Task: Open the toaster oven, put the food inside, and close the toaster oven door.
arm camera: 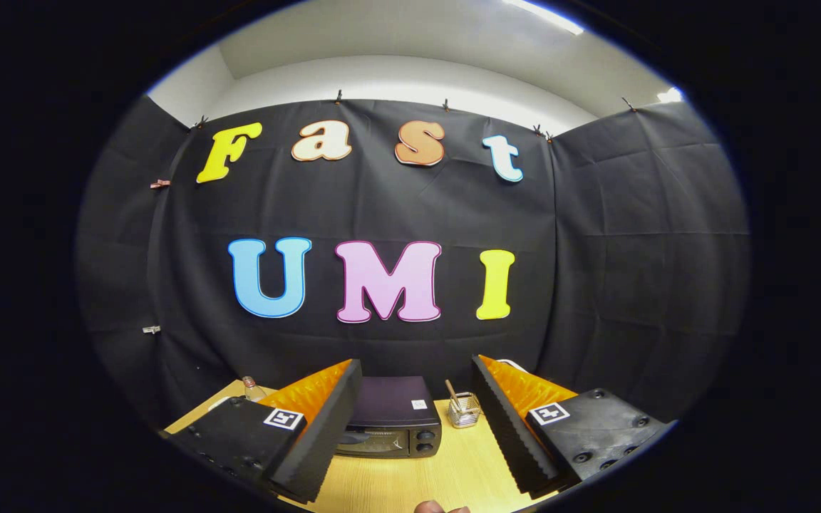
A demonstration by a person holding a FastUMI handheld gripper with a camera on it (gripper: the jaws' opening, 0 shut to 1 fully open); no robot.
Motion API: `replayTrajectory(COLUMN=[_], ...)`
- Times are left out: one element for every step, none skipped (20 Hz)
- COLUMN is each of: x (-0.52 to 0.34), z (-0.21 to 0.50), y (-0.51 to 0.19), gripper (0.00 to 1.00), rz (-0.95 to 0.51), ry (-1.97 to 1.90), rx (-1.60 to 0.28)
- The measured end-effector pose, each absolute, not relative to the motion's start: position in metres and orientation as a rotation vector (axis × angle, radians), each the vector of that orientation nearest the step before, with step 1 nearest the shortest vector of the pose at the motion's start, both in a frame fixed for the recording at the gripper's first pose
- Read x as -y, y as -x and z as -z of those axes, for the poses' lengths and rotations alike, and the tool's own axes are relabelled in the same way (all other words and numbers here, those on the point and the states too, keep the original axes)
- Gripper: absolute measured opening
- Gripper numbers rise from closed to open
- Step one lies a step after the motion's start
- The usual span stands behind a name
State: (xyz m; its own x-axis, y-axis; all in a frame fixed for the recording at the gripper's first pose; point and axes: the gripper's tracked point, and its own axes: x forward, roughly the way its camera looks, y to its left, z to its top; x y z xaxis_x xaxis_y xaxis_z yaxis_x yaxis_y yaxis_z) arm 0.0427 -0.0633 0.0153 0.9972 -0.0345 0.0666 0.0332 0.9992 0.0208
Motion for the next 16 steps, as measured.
replayTrajectory(x=[0.065,0.0669,0.0685,0.07,0.0704,0.0713,0.0719,0.0726,0.0727,0.0738,0.0732,0.074,0.0729,0.0729,0.0728,0.0719], z=[-0.0164,-0.0176,-0.0188,-0.0206,-0.0213,-0.0211,-0.0204,-0.0192,-0.0198,-0.0203,-0.0203,-0.0197,-0.0192,-0.0188,-0.0183,-0.0173], y=[-0.0427,-0.0417,-0.0406,-0.0398,-0.039,-0.0389,-0.0393,-0.0391,-0.0396,-0.0395,-0.0397,-0.0397,-0.0404,-0.041,-0.041,-0.0422], gripper=[0.99,0.99,0.99,0.99,0.99,0.99,0.99,0.99,0.99,0.99,0.99,0.99,0.99,0.99,0.99,0.99], rz=[0.036,0.039,0.045,0.049,0.052,0.056,0.06,0.062,0.064,0.066,0.068,0.07,0.07,0.069,0.071,0.069], ry=[-0.018,-0.017,-0.014,-0.012,-0.011,-0.01,-0.01,-0.012,-0.015,-0.017,-0.016,-0.016,-0.017,-0.018,-0.017,-0.016], rx=[0.069,0.073,0.078,0.084,0.085,0.085,0.085,0.082,0.082,0.082,0.083,0.082,0.08,0.08,0.078,0.077])
